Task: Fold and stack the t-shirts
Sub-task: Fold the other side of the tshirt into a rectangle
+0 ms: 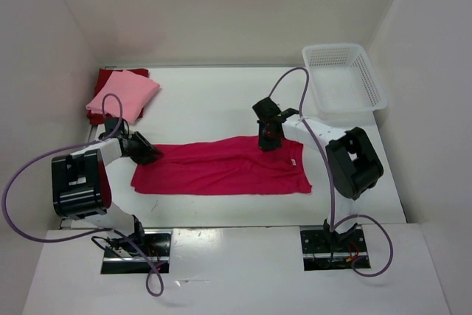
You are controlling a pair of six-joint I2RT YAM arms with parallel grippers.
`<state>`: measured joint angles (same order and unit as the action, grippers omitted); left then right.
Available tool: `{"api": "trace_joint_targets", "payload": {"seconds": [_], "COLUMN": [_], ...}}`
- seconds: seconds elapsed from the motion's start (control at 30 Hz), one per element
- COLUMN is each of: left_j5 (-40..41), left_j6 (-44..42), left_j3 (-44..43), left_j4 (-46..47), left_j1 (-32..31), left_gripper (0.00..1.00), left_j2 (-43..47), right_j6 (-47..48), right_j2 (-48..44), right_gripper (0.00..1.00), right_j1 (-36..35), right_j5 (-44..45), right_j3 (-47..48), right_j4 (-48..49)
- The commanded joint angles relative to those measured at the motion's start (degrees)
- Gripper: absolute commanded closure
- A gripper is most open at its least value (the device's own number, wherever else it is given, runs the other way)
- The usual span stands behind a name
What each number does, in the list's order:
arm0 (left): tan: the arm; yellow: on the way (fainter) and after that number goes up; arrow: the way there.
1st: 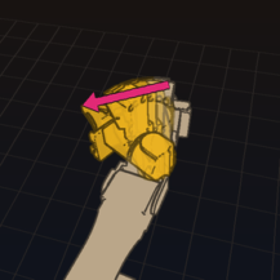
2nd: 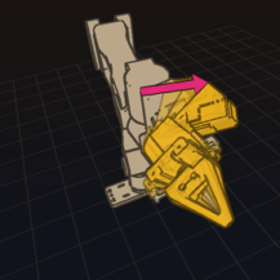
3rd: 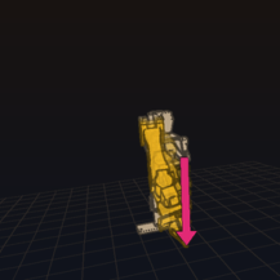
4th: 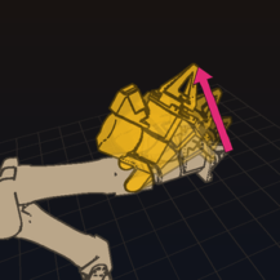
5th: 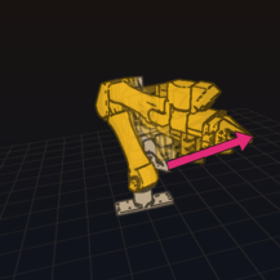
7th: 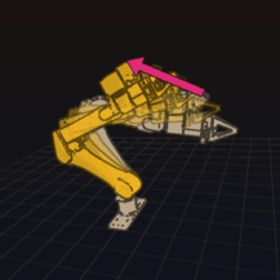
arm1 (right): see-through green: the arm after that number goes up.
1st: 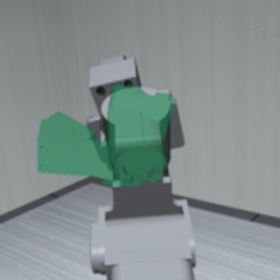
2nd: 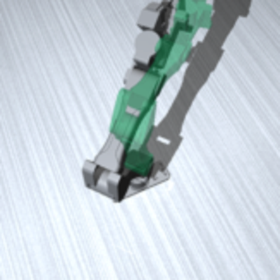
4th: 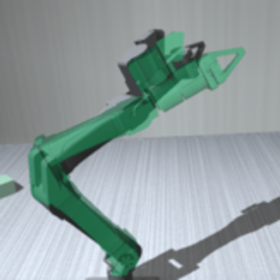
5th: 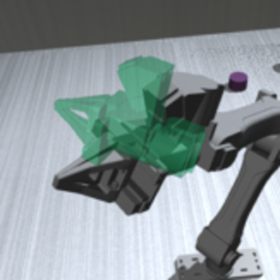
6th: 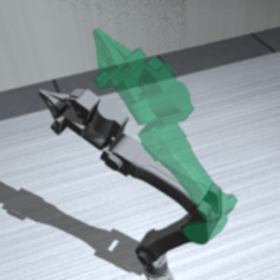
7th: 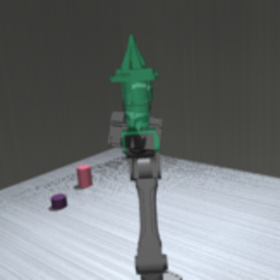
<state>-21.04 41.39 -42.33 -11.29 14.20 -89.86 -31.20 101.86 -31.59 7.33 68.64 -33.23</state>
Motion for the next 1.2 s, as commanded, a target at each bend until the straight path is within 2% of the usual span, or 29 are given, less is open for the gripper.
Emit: {"api": "trace_joint_targets", "payload": {"seconds": [0.0, 0.17, 0.33, 0.43, 0.5, 0.57, 0.6, 0.63, 0.67, 0.7, 0.77, 0.8, 0.87, 0.97, 1.03, 1.07, 1.17], "left_j5": [0.0, -0.6, -1.1, -1.1, -1.1, -1.1, -1.1, -0.6, -0.6, 0.3, 0.8, 0.8, 2.3, 3.5, 3.5, 2.9, 2.1], "left_j6": [1.0, 2.9, 3.4, 3.4, 3.4, 3.4, 3.4, 3.4, 3.4, 3.4, 3.4, 2.8, 1.2, -0.7, -0.7, -0.7, 1.0], "left_j3": [0.3, -2.7, -3.2, -3.7, -3.7, -3.7, -4.3, -4.3, -4.3, -4.3, -4.3, -4.3, -4.9, -6.8, -8.6, -8.6, -9.3], "left_j4": [0.8, 3.6, 4.7, 4.7, 4.7, 4.1, 4.1, 3.4, 2.4, 1.9, 1.1, 0.3, -0.2, -0.8, -0.8, -0.8, 1.4], "left_j1": [2.1, 2.2, 2.2, 2.2, 2.2, 2.2, 2.2, 2.2, 2.2, 2.2, 2.2, 2.2, -1.3, -7.5, -15.0, -19.6, -25.5], "left_gripper": [0.6, 0.6, 0.6, 0.6, 0.6, 0.6, 0.6, 0.6, 0.6, 0.6, 0.6, 0.6, 0.6, 0.6, 0.6, 0.6, 0.6], "left_j2": [-0.2, -4.2, -5.5, -5.0, -4.3, -2.9, -2.3, -0.9, 0.1, 1.3, 4.9, 6.2, 8.6, 9.1, 7.7, 6.8, 3.0], "right_j6": [-1.4, -5.1, -10.8, -13.9, -14.4, -14.4, -12.8, -12.1, -11.6, -10.8, -10.1, -9.6, -8.9, -7.4, -6.7, -6.0, -5.2], "right_j2": [-3.8, -11.2, -16.2, -18.2, -19.5, -20.7, -20.7, -20.7, -21.4, -21.4, -22.2, -22.8, -21.5, -18.1, -16.2, -14.6, -12.1], "right_gripper": [0.94, 0.95, 0.95, 0.91, 0.8, 0.6, 0.46, 0.42, 0.42, 0.46, 0.6, 0.75, 0.84, 0.86, 0.86, 0.86, 0.86], "right_j1": [-2.0, -4.2, -8.7, -10.9, -11.6, -11.6, -11.0, -10.3, -8.3, -7.0, -2.1, -0.7, 1.8, 1.8, 2.3, 2.3, 2.9], "right_j5": [3.6, -0.3, -8.6, -14.0, -16.9, -16.9, -16.9, -16.1, -16.1, -15.5, -15.0, -14.4, -10.4, -3.3, -0.9, -0.4, -0.4], "right_j3": [-0.6, -7.3, -15.3, -16.7, -16.7, -14.0, -11.9, -10.9, -10.1, -9.6, -9.6, -9.6, -9.6, -8.9, -8.3, -8.3, -8.3], "right_j4": [-0.9, -5.4, -6.1, -4.7, -4.6, -6.5, -7.5, -8.2, -8.8, -8.8, -6.9, -6.2, -5.4, -4.0, -3.3, -2.8, -1.5]}}
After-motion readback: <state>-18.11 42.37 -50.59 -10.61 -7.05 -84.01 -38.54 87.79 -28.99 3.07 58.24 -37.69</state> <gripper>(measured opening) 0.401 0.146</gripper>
